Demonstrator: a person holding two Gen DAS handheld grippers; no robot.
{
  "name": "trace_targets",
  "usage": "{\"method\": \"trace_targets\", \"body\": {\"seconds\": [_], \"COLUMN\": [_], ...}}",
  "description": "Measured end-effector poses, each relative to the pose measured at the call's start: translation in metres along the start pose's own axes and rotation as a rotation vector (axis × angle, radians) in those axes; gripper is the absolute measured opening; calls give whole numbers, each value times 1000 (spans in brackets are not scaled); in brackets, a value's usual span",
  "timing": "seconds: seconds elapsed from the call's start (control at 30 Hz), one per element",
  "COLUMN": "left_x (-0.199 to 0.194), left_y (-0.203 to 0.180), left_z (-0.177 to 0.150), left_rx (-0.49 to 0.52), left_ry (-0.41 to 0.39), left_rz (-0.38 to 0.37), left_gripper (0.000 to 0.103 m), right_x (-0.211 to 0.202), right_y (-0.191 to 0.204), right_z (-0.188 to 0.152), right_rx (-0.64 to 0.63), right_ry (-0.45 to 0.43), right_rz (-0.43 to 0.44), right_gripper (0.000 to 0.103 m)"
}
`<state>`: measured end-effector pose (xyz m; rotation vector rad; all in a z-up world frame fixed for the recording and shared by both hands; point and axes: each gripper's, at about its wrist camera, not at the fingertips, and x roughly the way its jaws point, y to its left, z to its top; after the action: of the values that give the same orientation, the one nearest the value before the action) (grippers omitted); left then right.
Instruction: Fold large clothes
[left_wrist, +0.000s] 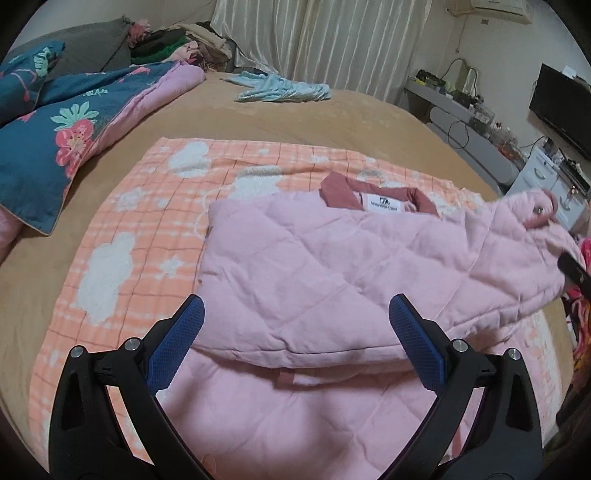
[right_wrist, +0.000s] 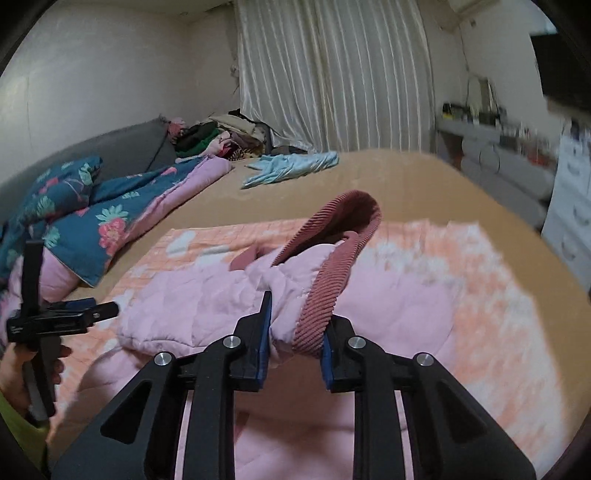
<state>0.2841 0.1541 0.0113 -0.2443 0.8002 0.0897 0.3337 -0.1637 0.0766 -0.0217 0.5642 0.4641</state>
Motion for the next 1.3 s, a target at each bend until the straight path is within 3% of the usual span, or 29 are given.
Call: {"method": "trace_targets", "body": {"seconds": [0.1, 0.33, 0.53, 0.63, 0.7, 0.77, 0.93, 1.0, 1.23, 1.3], "left_x": [4, 25, 41, 46, 49, 53, 72, 85, 112, 113], "left_y": [-6, -20, -31, -38, -45, -52, -53, -47, -26, -25], "left_z": [5, 8, 3, 0, -2, -4, -7, -9, -19, -21], "left_rx": [5, 45, 53, 64, 95, 126, 129, 121, 89, 97], "left_ry": [1, 36, 76, 91, 99, 102, 141, 160, 201, 203], "left_rz": [-8, -8, -23, -37, -58, -60, -33, 10, 10, 9], "left_gripper": [94, 94, 94, 94, 94, 94, 94, 94, 95, 95], "right_x": [20, 51, 60, 58, 51, 42, 37, 41, 75, 90], "right_y": [-17, -38, -47, -51, -53, -54, -36, -25, 31, 45], "right_z": [1, -37, -64, -70, -70, -69, -58, -52, -38, -38], "right_rx": [13, 100, 145, 165, 177, 177, 105, 72, -99, -150], "right_ry": [47, 147, 213, 246, 231, 210, 199, 200, 254, 282], "right_rz": [-14, -44, -60, -93, -114, -121, -126, -111, -67, -88], "right_gripper": [20, 21, 30, 51, 70, 73, 83, 92, 94, 95]}}
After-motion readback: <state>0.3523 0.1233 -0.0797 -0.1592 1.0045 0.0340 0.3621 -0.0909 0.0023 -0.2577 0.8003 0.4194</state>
